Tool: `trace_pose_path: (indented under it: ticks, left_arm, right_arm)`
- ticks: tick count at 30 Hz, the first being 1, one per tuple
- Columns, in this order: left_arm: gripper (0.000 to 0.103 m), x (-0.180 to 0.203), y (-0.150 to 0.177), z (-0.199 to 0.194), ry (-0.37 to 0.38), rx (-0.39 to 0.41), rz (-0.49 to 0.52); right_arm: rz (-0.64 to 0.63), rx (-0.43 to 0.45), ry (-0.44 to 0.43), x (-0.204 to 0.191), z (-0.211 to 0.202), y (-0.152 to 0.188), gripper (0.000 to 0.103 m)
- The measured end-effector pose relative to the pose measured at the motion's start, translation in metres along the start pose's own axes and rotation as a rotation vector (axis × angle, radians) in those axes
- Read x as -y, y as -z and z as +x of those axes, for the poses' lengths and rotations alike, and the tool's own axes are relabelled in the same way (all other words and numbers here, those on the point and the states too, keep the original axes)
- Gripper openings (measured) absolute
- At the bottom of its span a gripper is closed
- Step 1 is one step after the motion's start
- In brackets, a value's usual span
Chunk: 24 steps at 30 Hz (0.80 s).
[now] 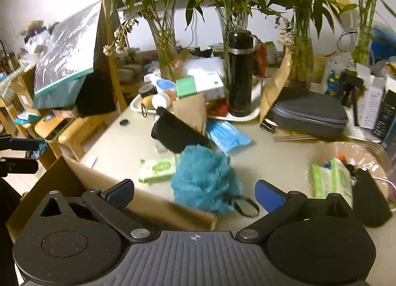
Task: Organize soft objects
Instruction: 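Grasp the blue mesh bath sponge on the table with the right gripper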
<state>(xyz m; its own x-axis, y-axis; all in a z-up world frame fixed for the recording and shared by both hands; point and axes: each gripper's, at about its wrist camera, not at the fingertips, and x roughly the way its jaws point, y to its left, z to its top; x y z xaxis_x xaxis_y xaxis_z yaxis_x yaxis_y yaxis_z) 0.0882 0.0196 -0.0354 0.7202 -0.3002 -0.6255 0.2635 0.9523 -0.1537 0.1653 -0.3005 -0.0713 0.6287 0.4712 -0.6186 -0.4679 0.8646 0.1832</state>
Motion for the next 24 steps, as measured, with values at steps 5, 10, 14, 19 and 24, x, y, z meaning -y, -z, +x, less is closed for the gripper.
trace_pose_path:
  ticks: [5,10,14,19,24]
  left_arm:
    - [0.080,-0.009,-0.011,0.012,-0.007,0.032,0.009]
    - [0.080,-0.020,-0.022,0.032,-0.025,0.048,0.011]
    - [0.080,-0.029,-0.029,0.051,-0.025,0.043,0.009]
    - [0.080,-0.036,-0.036,0.069,-0.012,0.036,0.031]
    - [0.080,-0.044,-0.034,0.079,-0.010,0.050,0.024]
  right_arm:
    - [0.025,-0.014,-0.005,0.014,0.023,-0.005,0.103]
    - [-0.004,-0.020,-0.014,0.018,0.037,-0.014,0.103]
    - [-0.024,-0.035,-0.035,0.021,0.048,-0.020,0.103]
    - [-0.035,-0.052,-0.054,0.028,0.059,-0.027,0.103]
    - [-0.066,-0.079,-0.067,0.035,0.075,-0.030,0.103]
